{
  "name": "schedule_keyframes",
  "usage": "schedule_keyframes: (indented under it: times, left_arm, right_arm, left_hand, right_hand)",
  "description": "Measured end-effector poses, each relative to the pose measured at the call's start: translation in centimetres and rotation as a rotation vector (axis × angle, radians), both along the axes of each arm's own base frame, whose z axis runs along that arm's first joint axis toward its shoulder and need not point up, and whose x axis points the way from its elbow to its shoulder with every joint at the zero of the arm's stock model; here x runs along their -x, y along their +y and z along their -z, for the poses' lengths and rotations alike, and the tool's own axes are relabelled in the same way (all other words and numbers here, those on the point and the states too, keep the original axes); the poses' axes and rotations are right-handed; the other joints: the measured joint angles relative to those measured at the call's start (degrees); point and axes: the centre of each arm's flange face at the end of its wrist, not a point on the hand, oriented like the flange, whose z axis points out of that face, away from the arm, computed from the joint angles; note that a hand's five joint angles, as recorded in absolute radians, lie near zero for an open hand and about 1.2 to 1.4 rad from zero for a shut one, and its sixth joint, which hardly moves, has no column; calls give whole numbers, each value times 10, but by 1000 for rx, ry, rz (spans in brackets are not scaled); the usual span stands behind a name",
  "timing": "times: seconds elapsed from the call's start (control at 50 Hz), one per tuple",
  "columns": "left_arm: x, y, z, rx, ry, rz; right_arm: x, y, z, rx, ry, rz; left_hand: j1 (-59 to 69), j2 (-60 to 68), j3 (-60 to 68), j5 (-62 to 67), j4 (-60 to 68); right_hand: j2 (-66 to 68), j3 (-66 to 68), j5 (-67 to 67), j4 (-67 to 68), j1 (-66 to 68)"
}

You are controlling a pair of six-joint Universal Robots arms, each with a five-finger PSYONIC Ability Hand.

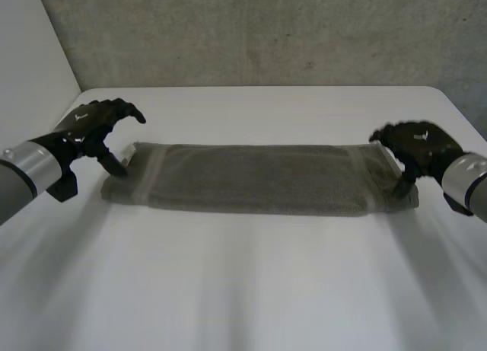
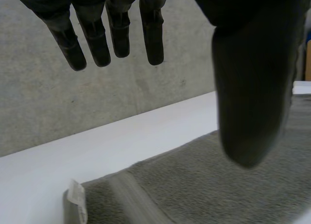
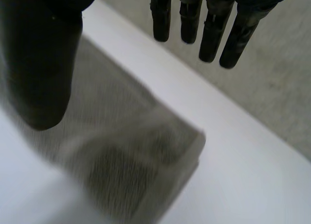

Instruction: Fold the towel.

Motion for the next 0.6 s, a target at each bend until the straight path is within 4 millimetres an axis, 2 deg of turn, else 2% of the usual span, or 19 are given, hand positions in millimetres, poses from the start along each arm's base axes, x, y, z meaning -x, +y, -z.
schedule_keyframes:
  times: [0.04,0.12,0.14,0.2,0.24,0.4,0.52,0.56,0.6]
  left_arm:
    - [1,6,2,2,2,6]
    - [3,14,5,20,5,15]
    - [3,16,7,25,6,17]
    - [4,19,11,34,9,18]
    - [4,20,13,36,10,19]
    - [4,20,19,24,10,19]
    - [4,20,20,21,10,18]
    - [4,20,20,20,10,18]
    - [4,20,20,19,10,17]
  right_arm:
    - [5,-3,11,-16,37,2]
    - [16,-10,36,-46,120,3]
    - [19,-13,42,-53,138,2]
    - [24,-18,54,-65,165,-1]
    - [25,-21,59,-66,171,-1]
    - [26,-32,70,-30,169,2]
    - [25,-39,74,12,166,5]
    - [25,-40,74,23,166,7]
    - [26,-42,73,33,166,9]
  left_hand:
    - [12,13,12,24,12]
    - [249,258,244,261,246]
    - [336,348,341,357,343]
    - [479,483,476,493,479]
    - [511,521,514,532,516]
    - [552,580,576,578,585]
    - [552,579,576,580,587]
    - [537,539,537,552,538]
    - [495,490,489,512,491]
  right_hand:
    - [26,25,26,23,23]
    - [46,51,52,52,42]
    - [46,51,54,55,42]
    - [53,63,64,67,54]
    - [79,85,85,87,74]
    - [211,212,203,210,208]
    - [435,443,439,443,444]
    - [530,543,541,543,541]
    - [549,577,573,578,569]
